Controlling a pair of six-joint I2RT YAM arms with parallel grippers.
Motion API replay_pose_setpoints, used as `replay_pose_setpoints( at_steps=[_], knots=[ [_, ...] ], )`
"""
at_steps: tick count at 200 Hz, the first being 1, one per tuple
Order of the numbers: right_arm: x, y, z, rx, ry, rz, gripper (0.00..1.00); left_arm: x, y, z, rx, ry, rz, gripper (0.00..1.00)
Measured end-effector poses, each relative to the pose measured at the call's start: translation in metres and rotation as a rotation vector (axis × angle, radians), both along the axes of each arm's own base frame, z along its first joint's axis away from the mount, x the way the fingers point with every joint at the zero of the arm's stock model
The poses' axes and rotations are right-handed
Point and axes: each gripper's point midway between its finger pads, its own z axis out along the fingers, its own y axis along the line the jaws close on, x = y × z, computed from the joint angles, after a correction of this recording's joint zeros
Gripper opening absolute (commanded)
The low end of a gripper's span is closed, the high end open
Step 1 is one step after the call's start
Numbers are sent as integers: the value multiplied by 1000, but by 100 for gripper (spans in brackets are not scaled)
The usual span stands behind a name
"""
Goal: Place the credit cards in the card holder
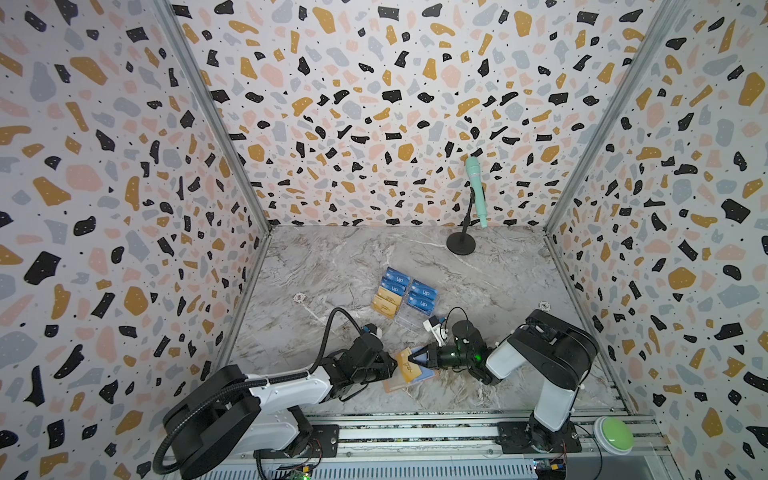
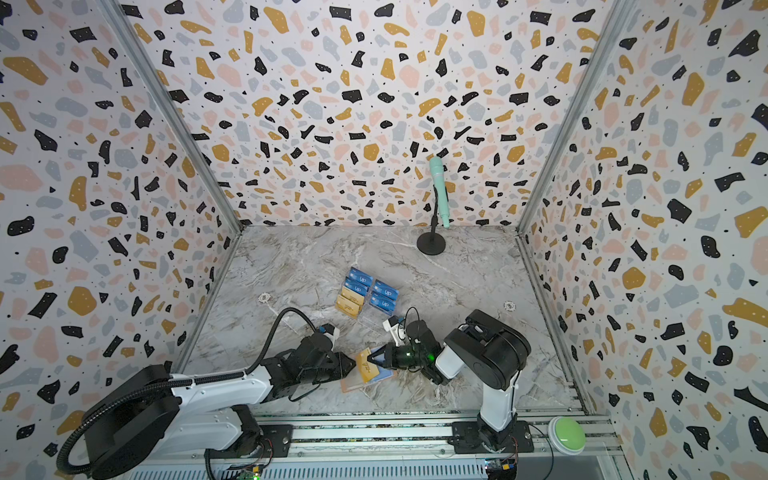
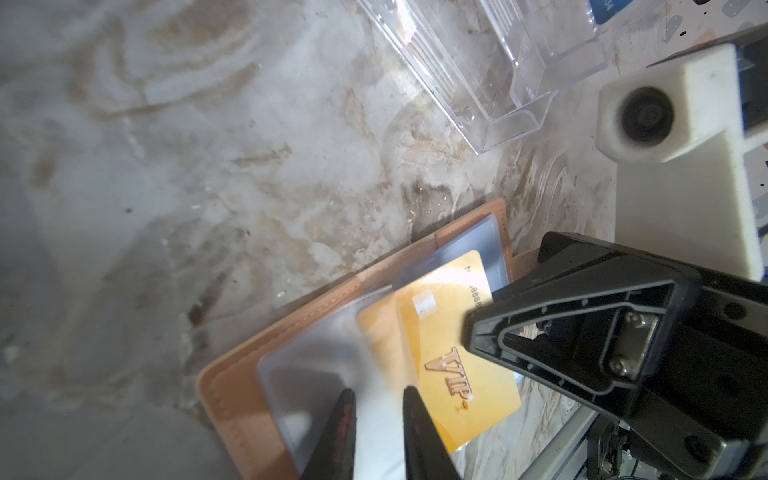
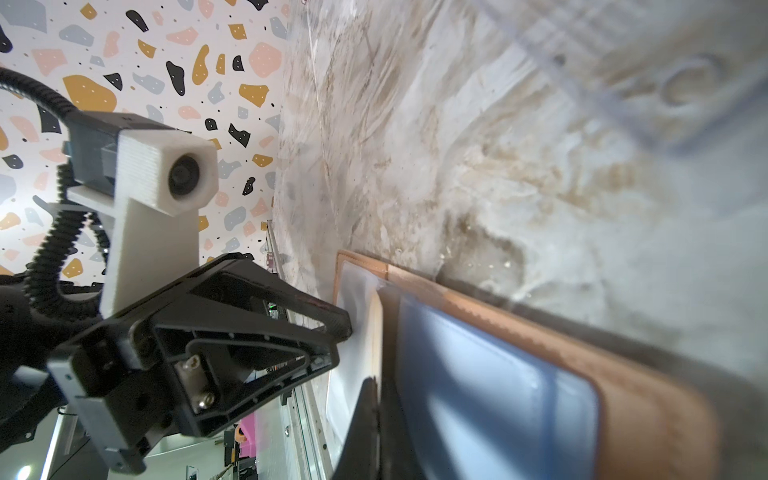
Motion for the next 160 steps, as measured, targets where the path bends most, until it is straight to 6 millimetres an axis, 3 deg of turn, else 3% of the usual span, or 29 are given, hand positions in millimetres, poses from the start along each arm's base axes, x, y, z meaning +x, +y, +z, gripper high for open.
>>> replay_pose_setpoints(
  at_steps=[10, 38, 114, 160],
  knots=[
    [-1, 0, -1, -4, 2, -1, 0, 0, 0, 0, 1, 1, 0, 24],
    [-3, -1, -4, -29, 12, -4, 14, -1, 1, 0, 2, 2, 0, 25],
    [-10, 1, -1, -171, -56, 17, 30, -2, 4, 2, 18, 6, 7, 27],
    [-11, 3, 3, -277, -120, 36, 43, 8, 13, 21, 36, -32, 71, 34]
  ],
)
